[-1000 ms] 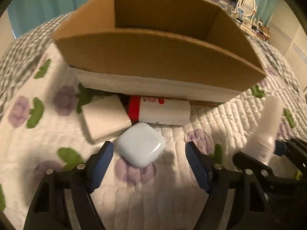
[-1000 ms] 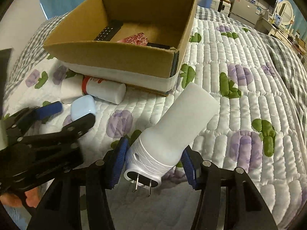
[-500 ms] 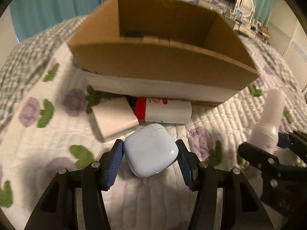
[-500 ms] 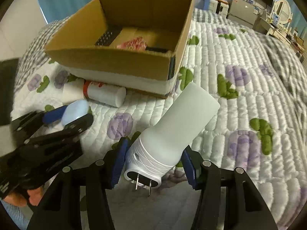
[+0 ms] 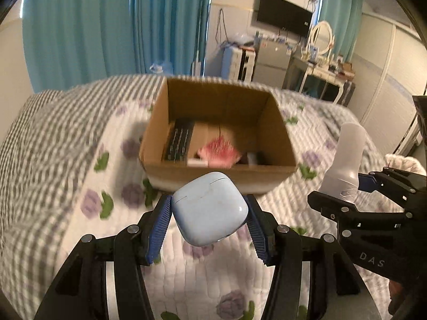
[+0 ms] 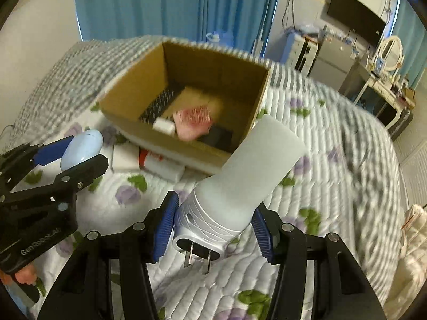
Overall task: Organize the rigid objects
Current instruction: 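Lower the earbud case into the box while the right lowers the hair dryer in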
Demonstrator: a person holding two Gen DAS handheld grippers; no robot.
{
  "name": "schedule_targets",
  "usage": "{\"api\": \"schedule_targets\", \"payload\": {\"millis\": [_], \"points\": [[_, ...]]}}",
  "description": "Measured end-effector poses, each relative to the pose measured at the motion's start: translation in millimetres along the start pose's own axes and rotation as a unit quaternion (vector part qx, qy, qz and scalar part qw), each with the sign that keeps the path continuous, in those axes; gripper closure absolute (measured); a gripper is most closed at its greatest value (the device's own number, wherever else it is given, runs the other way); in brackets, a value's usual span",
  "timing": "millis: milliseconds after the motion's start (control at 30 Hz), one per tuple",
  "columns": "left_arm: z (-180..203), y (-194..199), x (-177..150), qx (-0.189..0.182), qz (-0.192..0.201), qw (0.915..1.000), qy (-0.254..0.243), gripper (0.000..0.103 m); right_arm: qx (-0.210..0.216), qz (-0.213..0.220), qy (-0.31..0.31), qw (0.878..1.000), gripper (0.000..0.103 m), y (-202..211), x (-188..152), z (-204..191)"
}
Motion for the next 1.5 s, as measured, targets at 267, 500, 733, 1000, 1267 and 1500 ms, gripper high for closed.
{"api": "schedule_targets", "payload": {"millis": [267, 500, 733, 1000, 1267, 1500], "points": [[-10.0, -5.4, 56.2, 0.014, 0.031, 0.9994, -0.004, 0.047, -0.001, 0.039, 0.019, 0.999, 0.049, 19.2, 58.7, 3.1], [-16.4, -59.8, 86.9, 0.003, 0.015, 0.9998, -0.009, 0.047, -0.005, 0.042, 0.032, 0.999, 0.049, 4.3, 91.3, 12.4], [-19.3, -103.0, 94.1, 0.014, 0.0, 0.9994, -0.03, 0.047, -0.002, 0.034, 0.043, 0.998, 0.049, -23.1, 107.1, 15.4], [-30.3, -109.5, 97.3, -0.005, 0.0, 0.9999, -0.009, 0.04, -0.005, 0.031, 0.064, 0.997, 0.049, -39.5, 111.4, 9.6], [-39.8, -83.1, 108.2, 0.017, 0.033, 0.9991, -0.023, 0.031, -0.002, 0.014, 0.052, 0.999, 0.049, -68.8, 121.0, 13.3], [-51.8, -79.9, 108.7, 0.034, 0.041, 0.9983, -0.023, 0.031, 0.034, -0.02, 0.037, 0.999, 0.049, -125.5, 127.8, 6.7]]}}
Point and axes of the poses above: each gripper's, at about its wrist camera, not at the fingertips, and y roughly against the way its jaws point, z to its right, x to its top, the point moved 1 cm from there along -y, roughly the way its jaws point, and after that the axes turned 1 degree about x, right-handed, at the moved point
